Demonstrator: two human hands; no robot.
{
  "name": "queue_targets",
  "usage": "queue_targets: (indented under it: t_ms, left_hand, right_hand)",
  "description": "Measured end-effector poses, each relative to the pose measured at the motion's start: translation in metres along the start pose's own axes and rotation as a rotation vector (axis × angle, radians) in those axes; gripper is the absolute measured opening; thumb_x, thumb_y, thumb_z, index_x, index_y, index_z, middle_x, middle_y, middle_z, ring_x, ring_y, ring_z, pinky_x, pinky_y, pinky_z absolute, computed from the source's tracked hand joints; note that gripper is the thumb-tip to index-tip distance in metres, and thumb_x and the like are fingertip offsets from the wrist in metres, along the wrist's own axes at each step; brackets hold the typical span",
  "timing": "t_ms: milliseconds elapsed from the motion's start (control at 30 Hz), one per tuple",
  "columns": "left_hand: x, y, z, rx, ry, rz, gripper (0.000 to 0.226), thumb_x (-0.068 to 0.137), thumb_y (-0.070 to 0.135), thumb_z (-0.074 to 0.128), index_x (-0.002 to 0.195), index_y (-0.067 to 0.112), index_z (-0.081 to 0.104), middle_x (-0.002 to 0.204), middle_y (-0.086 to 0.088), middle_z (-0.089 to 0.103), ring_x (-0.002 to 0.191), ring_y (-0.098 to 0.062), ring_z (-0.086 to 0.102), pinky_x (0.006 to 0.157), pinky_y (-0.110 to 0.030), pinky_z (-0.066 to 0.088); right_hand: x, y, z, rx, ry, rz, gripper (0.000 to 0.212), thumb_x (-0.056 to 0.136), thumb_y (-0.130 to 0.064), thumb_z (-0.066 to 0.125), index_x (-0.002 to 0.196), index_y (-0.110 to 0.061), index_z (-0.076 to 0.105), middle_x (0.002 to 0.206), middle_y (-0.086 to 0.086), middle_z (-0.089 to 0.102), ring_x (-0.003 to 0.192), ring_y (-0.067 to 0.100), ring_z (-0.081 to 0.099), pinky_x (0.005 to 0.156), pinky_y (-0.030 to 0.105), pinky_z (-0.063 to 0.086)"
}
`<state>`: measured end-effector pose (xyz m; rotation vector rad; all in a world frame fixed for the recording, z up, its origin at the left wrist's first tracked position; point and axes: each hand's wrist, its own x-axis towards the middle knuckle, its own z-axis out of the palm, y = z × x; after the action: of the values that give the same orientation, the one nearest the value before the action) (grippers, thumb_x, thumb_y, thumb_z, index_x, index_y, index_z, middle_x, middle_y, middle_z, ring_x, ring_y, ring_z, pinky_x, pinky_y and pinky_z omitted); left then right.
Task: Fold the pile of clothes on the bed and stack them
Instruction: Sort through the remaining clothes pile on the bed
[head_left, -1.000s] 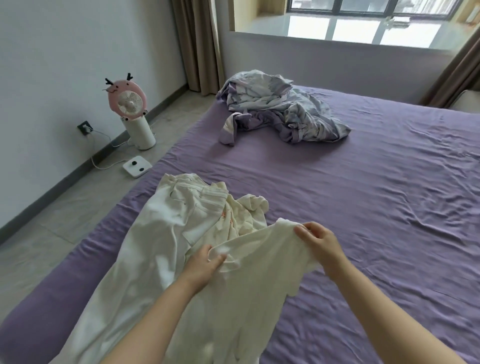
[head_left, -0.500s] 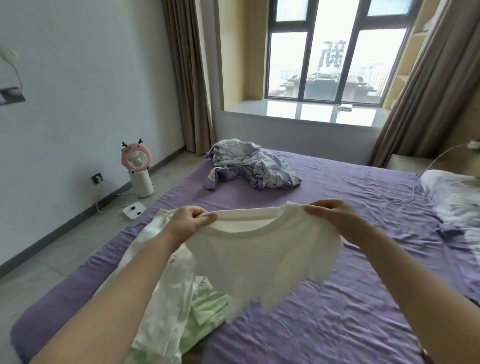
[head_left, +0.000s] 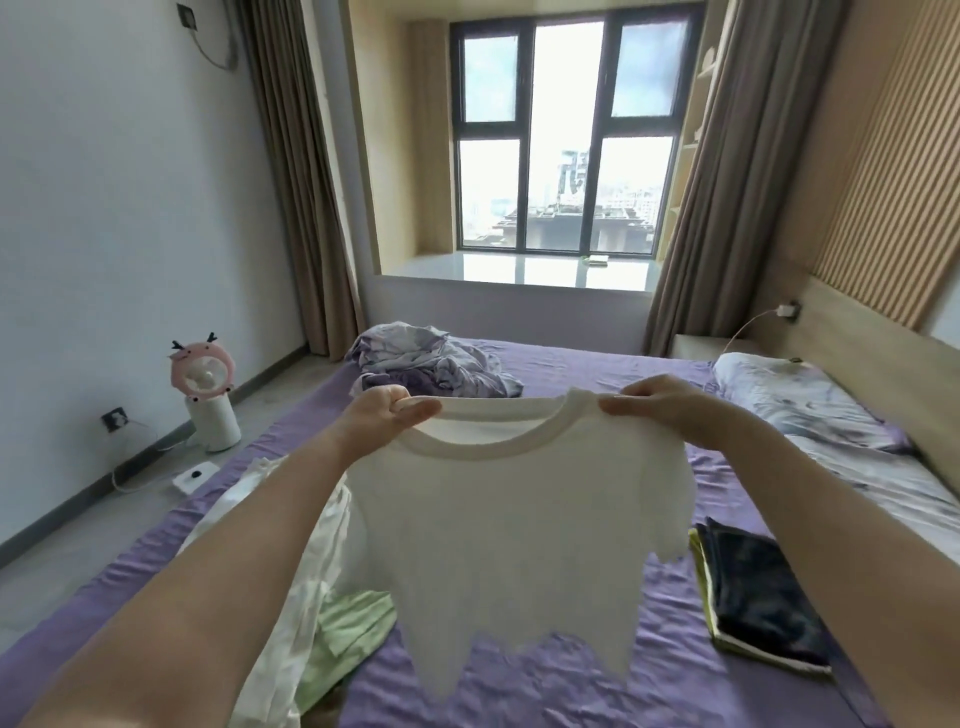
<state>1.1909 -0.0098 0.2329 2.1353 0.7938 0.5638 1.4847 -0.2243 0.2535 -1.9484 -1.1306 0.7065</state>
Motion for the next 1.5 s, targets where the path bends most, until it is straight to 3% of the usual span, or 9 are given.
queue_targets:
  t_ms: [167, 267, 467, 633, 800, 933, 1167, 1400, 1500]
  left_hand:
    - [-0.007, 0.011, -0.001, -0.12, -0.47, -0.055, 0.015, 0.092, 0.019, 0.062, 0.098, 0.005, 0.062, 0.083, -0.002, 0.059, 0.074, -0.007, 0.056, 0.067, -0.02, 0.046]
    - [-0.014, 0.012, 0.0, -0.26, -0.628, -0.099, 0.023, 0.091, 0.005, 0.06, 0.111, -0.005, 0.065, 0.096, -0.01, 0.069, 0.086, -0.015, 0.063, 0.075, -0.022, 0.052]
    - [-0.028, 0.019, 0.022, 0.021, -0.228, -0.037, 0.033, 0.091, 0.033, 0.064, 0.067, 0.011, 0.058, 0.061, 0.0, 0.045, 0.059, -0.012, 0.038, 0.052, -0.022, 0.029]
    - [-0.034, 0.017, 0.045, -0.105, -0.009, 0.053, 0.034, 0.093, 0.033, 0.06, 0.07, 0.01, 0.048, 0.06, 0.002, 0.036, 0.058, -0.013, 0.031, 0.052, -0.027, 0.026]
    - [-0.043, 0.006, 0.055, -0.053, -0.042, 0.109, 0.039, 0.081, 0.035, 0.074, 0.073, -0.001, 0.06, 0.06, 0.002, 0.047, 0.057, -0.011, 0.038, 0.052, -0.024, 0.031]
    - [-0.054, -0.008, 0.063, -0.037, -0.15, 0.117, 0.049, 0.079, 0.039, 0.075, 0.052, 0.012, 0.043, 0.054, 0.002, 0.032, 0.051, -0.012, 0.027, 0.051, -0.029, 0.023]
    - [-0.041, -0.012, 0.061, -0.046, -0.229, 0.068, 0.059, 0.077, 0.046, 0.075, 0.046, 0.021, 0.031, 0.049, 0.01, 0.024, 0.047, -0.01, 0.022, 0.045, -0.025, 0.018]
    - [0.021, -0.028, 0.111, 0.256, -0.175, 0.044, 0.036, 0.086, 0.039, 0.068, 0.077, 0.005, 0.063, 0.071, -0.003, 0.054, 0.068, -0.021, 0.047, 0.063, -0.032, 0.035]
    - [0.039, -0.063, 0.161, 0.405, -0.213, 0.021, 0.028, 0.094, 0.027, 0.058, 0.086, 0.0, 0.062, 0.09, -0.016, 0.058, 0.085, -0.031, 0.054, 0.072, -0.035, 0.037]
  right_hand:
    - [-0.036, 0.021, -0.007, 0.158, 0.059, -0.006, 0.029, 0.083, -0.031, 0.073, 0.056, -0.022, 0.066, 0.058, -0.005, 0.059, 0.052, 0.007, 0.055, 0.049, 0.019, 0.044]
    - [-0.054, 0.033, -0.007, 0.218, 0.142, 0.002, 0.027, 0.082, -0.029, 0.073, 0.056, -0.023, 0.068, 0.056, -0.007, 0.058, 0.05, 0.005, 0.055, 0.046, 0.018, 0.042]
    - [-0.095, 0.041, -0.008, 0.251, 0.261, 0.01, 0.022, 0.071, -0.038, 0.079, 0.081, -0.019, 0.076, 0.073, -0.001, 0.071, 0.065, 0.009, 0.065, 0.055, 0.019, 0.049]
    - [-0.128, 0.041, 0.002, 0.248, 0.358, 0.02, 0.018, 0.078, -0.037, 0.076, 0.081, -0.019, 0.075, 0.072, -0.002, 0.072, 0.063, 0.007, 0.066, 0.053, 0.015, 0.048]
    - [-0.156, 0.052, 0.019, 0.206, 0.402, 0.105, 0.024, 0.079, -0.039, 0.075, 0.078, -0.016, 0.074, 0.067, -0.005, 0.068, 0.06, 0.005, 0.062, 0.051, 0.015, 0.047]
    - [-0.175, 0.063, 0.03, 0.225, 0.379, 0.17, 0.018, 0.075, -0.039, 0.077, 0.074, -0.021, 0.075, 0.067, -0.004, 0.069, 0.059, 0.006, 0.063, 0.051, 0.016, 0.048]
    - [-0.166, 0.07, 0.03, 0.263, 0.355, 0.171, 0.023, 0.065, -0.043, 0.078, 0.073, -0.021, 0.076, 0.067, -0.004, 0.07, 0.057, 0.005, 0.063, 0.049, 0.015, 0.047]
    - [-0.097, 0.13, 0.024, 0.076, 0.319, 0.241, 0.03, 0.083, -0.037, 0.071, 0.081, -0.007, 0.07, 0.07, 0.0, 0.065, 0.062, 0.011, 0.058, 0.057, 0.023, 0.044]
    - [-0.051, 0.181, 0.041, -0.08, 0.24, 0.259, 0.032, 0.091, -0.03, 0.063, 0.087, 0.002, 0.067, 0.08, 0.014, 0.062, 0.07, 0.017, 0.053, 0.061, 0.028, 0.037]
